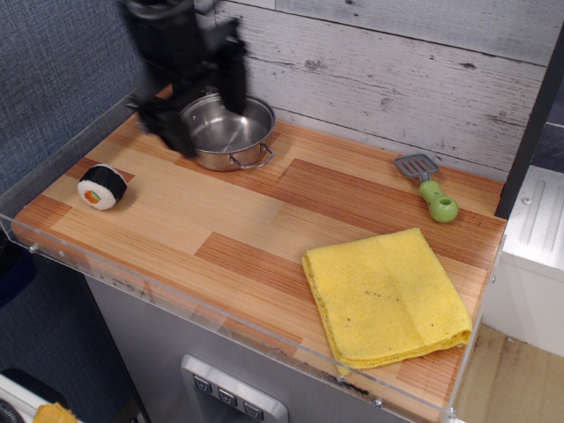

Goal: Put the sushi on the towel

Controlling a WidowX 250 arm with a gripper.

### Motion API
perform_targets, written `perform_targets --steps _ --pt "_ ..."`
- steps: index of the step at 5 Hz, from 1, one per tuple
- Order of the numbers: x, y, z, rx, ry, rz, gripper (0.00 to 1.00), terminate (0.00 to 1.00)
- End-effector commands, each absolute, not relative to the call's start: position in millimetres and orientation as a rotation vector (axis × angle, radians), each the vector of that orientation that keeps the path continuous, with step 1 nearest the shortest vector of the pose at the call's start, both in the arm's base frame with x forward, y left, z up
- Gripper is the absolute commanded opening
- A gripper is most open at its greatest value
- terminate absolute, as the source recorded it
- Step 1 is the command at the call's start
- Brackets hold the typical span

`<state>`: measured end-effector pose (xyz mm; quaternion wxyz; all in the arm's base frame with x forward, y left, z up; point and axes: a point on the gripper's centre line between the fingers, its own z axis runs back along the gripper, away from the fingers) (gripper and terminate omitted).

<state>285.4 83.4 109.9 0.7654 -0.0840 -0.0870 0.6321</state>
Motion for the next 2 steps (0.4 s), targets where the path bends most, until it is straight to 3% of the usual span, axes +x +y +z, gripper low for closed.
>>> perform_targets --steps 1,2 --pt "275.9 149.7 105.6 -0.142 -0.267 1.494 1.00 0.00" --pt "271.7 173.2 94.6 -0.096 -0.305 1.522 1.00 0.00"
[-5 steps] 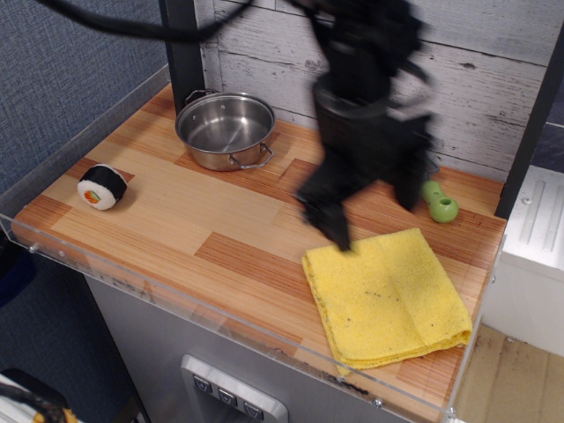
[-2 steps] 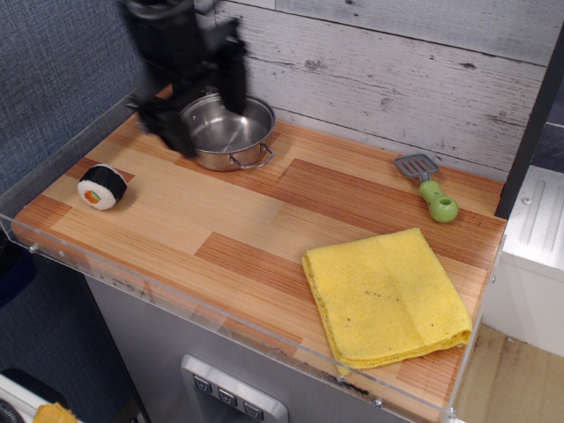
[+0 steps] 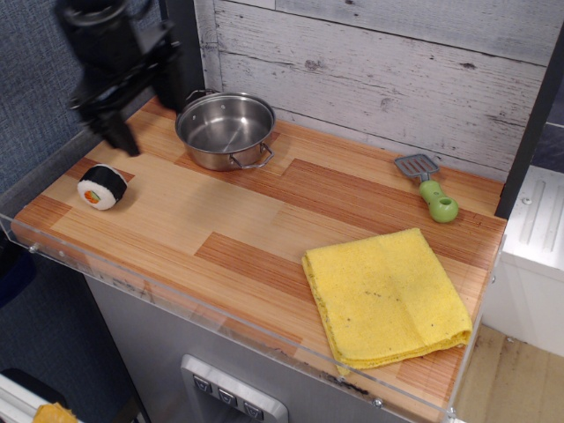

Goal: Put the sushi on the towel

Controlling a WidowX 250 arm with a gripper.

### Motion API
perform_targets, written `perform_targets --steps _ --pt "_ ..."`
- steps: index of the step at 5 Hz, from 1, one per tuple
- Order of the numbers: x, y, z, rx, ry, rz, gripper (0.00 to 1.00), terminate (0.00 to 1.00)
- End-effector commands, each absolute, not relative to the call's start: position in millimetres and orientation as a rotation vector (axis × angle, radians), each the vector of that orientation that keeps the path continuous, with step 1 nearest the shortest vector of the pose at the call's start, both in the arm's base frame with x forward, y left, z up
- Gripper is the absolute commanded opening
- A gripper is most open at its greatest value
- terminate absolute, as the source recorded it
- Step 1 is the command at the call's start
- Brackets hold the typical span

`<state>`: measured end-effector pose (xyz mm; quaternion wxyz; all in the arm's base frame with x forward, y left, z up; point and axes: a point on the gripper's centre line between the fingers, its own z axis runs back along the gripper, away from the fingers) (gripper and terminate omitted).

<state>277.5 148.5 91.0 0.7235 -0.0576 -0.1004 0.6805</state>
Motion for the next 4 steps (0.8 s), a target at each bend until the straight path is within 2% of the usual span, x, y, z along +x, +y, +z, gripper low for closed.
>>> perform_targets --steps 1,3,4 --pt "261.7 194.7 82.8 -0.044 -0.327 1.558 1.00 0.00" --pt "257.0 205.3 53.9 0.012 -0.300 1.572 1.00 0.00" --pt "259.3 194.9 39.6 0.033 -0.281 1.589 1.00 0.00"
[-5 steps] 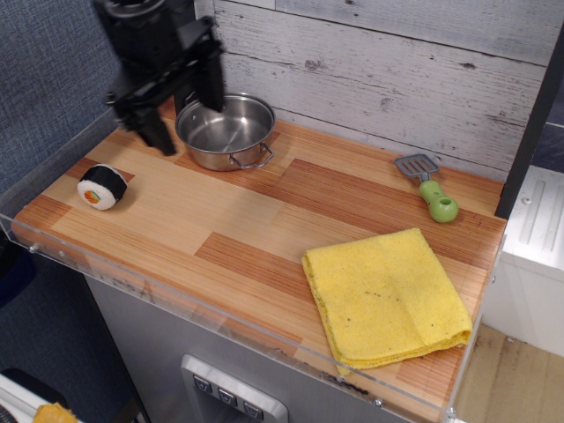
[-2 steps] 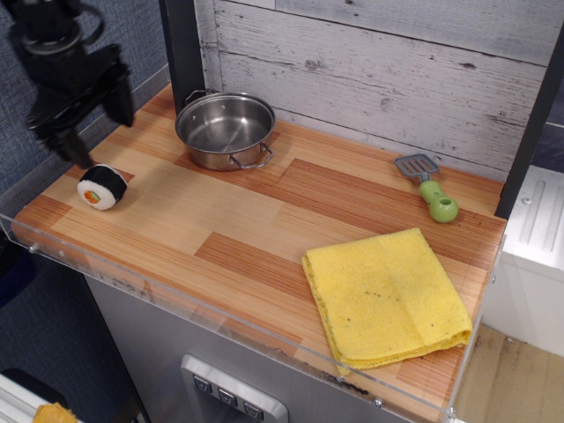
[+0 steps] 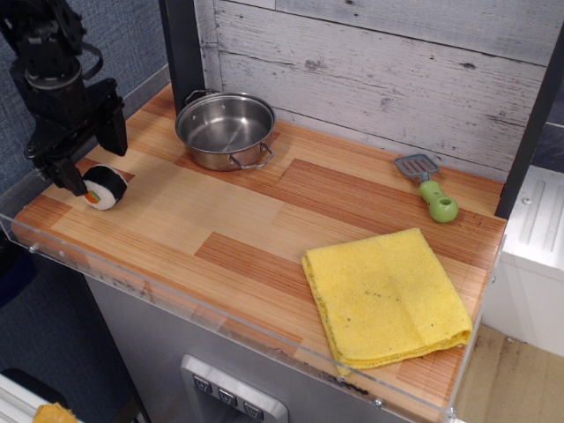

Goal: Put the sushi on the towel

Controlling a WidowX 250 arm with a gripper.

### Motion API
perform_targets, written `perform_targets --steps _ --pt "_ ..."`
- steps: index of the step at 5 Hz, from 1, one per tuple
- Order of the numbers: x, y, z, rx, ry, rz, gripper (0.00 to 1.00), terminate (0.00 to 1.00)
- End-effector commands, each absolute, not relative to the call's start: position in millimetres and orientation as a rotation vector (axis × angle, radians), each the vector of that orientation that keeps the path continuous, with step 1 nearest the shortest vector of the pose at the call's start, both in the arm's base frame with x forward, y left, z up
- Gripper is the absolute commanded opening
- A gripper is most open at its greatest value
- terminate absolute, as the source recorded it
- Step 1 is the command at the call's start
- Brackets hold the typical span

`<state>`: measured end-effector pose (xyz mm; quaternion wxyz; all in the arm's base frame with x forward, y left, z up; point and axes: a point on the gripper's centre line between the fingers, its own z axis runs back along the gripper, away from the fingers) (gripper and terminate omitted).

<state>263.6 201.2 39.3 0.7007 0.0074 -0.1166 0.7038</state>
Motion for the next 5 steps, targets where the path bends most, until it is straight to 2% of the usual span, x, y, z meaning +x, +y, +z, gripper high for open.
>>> perform_targets --steps 1,2,3,5 --pt "262.0 180.8 24.1 0.045 -0.240 1.588 1.00 0.00" --pt "263.6 174.2 17.3 0.043 -0.233 1.588 1.00 0.00" --pt "265.1 169.5 19.6 0.041 -0.264 1.592 0.00 0.00" --pt "264.0 165.9 31.8 0.017 -0.280 1.593 0.00 0.00"
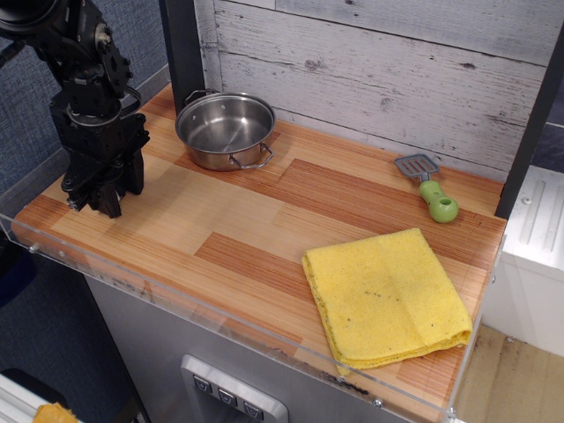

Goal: Put the sushi on the towel

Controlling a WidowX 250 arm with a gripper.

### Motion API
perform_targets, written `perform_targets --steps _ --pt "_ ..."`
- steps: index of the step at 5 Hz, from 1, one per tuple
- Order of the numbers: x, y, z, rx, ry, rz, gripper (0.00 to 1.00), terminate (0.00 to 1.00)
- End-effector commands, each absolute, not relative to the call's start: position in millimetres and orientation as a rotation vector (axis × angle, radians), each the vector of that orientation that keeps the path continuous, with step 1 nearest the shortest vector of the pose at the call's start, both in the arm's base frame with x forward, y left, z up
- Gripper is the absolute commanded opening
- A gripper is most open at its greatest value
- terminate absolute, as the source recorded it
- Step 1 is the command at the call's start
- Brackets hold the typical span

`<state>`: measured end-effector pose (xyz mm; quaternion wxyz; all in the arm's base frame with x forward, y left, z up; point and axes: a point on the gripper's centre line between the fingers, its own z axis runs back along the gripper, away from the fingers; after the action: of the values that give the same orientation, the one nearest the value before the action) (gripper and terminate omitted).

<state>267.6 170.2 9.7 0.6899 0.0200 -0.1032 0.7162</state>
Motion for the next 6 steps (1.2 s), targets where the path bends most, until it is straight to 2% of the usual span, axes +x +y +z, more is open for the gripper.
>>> perform_targets --steps 1,2,3,5,6 --pt "265.2 168.1 53.0 0.005 -0.321 1.614 0.00 0.00" --pt "271.8 164.2 82.6 -0.038 -0.380 1.600 0.00 0.00" --pt "276.9 144.6 103.1 -0.100 -0.409 1.561 0.00 0.00" --pt "275.3 82.6 123.2 -0.207 -0.411 1.399 0.00 0.00" --pt "268.6 42.8 121.4 -0.231 -0.387 1.298 0.00 0.00"
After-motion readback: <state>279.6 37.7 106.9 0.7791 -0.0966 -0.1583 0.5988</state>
